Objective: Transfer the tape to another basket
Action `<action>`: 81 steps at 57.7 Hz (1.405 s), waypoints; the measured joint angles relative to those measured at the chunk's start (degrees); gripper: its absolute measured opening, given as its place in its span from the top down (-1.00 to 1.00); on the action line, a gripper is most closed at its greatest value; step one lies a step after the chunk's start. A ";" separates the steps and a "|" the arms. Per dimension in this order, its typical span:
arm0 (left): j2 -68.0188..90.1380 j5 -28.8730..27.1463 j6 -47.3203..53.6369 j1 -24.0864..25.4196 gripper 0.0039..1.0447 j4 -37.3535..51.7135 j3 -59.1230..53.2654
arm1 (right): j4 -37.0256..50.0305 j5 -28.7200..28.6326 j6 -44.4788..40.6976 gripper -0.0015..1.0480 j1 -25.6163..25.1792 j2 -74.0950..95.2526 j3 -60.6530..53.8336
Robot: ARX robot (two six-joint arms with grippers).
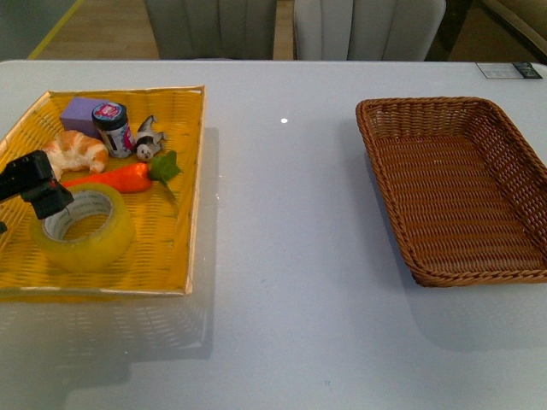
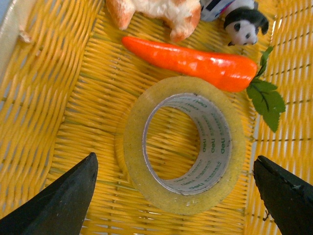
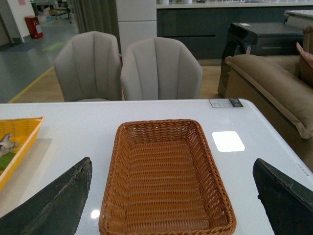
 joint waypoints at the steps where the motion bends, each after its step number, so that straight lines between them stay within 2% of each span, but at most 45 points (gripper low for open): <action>1: 0.31 0.00 0.00 -0.02 -0.83 -0.04 0.17 | 0.00 0.00 0.00 -0.83 0.00 0.00 0.00; 26: 10.97 -1.77 1.75 0.04 -0.83 -1.66 7.10 | 0.00 0.00 0.00 -0.83 0.00 0.00 0.00; 48: 11.39 -2.80 1.46 -1.07 0.27 -2.99 8.59 | 0.00 0.00 0.00 -0.83 0.00 0.00 0.00; 54: 11.08 -2.95 1.33 -1.79 0.64 -3.54 8.81 | 0.00 0.00 0.00 -0.83 0.00 0.00 0.00; 59: 10.12 -3.23 0.72 -2.12 0.70 -3.89 8.74 | 0.00 0.00 0.00 -0.83 0.00 0.00 0.00; 81: -3.26 -2.36 -2.56 -2.05 0.71 -4.96 4.83 | 0.00 0.00 0.00 -0.83 0.00 0.00 0.00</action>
